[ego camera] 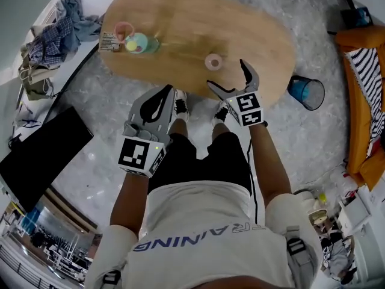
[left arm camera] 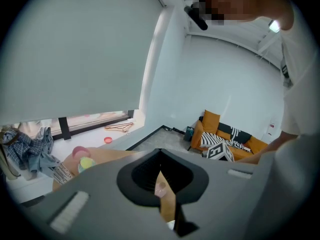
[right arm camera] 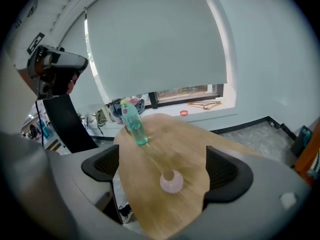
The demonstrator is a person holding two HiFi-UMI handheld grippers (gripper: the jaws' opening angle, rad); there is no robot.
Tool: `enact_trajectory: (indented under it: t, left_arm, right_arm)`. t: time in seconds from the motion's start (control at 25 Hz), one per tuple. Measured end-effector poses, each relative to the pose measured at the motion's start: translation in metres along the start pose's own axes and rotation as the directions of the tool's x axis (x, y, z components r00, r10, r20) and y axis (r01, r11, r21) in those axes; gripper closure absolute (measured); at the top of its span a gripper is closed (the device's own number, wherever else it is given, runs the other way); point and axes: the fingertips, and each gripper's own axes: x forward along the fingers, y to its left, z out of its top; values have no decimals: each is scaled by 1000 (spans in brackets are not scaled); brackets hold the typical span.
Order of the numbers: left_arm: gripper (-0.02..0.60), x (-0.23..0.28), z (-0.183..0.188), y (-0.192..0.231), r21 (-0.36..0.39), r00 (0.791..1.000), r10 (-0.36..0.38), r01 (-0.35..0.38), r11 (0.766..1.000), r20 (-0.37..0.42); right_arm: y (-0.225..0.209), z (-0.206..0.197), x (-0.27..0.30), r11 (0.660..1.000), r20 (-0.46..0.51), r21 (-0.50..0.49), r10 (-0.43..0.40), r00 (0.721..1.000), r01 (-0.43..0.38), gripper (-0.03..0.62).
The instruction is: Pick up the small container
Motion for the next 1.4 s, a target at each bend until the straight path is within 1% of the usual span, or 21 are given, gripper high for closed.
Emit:
enact_trajectory:
  t: [0.08,0.2,0.32,0.4,0.56,0.76,0.92,1.04,1.16,1.24,1.4]
  left_arm:
    - [581,9,-20,5,-9,1000,0,0,1000,-24]
    - [581,25,-47,13,-36,999,-1,-1,999,-43]
    - [581,39,-68,23,-42,999,-9,7,999,-51]
    - [581,44,-87,31,-39,997,-21,18,999,-75]
    - [581,47,-114,39,-51,991,-33,26,998,-128]
    - [581,52,-134,53,-65,987,-42,32,997,-157]
    - [581,60,-141,67,-109,987,-34,17,994,-155]
    - [581,67,-146,71,-143,988,-38,16,990,-151]
    - [581,69,-151,69,-171,987,-49,23,985,-150]
    - [581,68,-155,69,-177,987,-53,26,984,-153]
    - [581,61,-160,74,-167,986,-37,9,986,-165]
  right_arm:
    - [-2,-20,23,1000,-21,8,-5,1000,5,36]
    - [-8,-51,57,1000,-80,-13,1,997,-2,28]
    - [-17,-69,92,999,-90,-36,-5,996,2,23]
    - [-18,-85,116,999,-102,-50,-23,995,18,23]
    - [-19,-114,145,999,-134,-29,-30,991,26,23]
    - [-22,-128,165,999,-123,-6,-52,991,52,43]
    - [-21,-134,177,998,-104,5,-61,993,62,59]
    - [-22,-132,179,997,-94,-16,-81,992,80,83]
    - [-25,-133,182,992,-96,-53,-122,988,117,108]
    - [-27,-133,183,988,-95,-60,-144,985,139,147]
    - [-28,-132,184,990,-102,-39,-141,985,137,161]
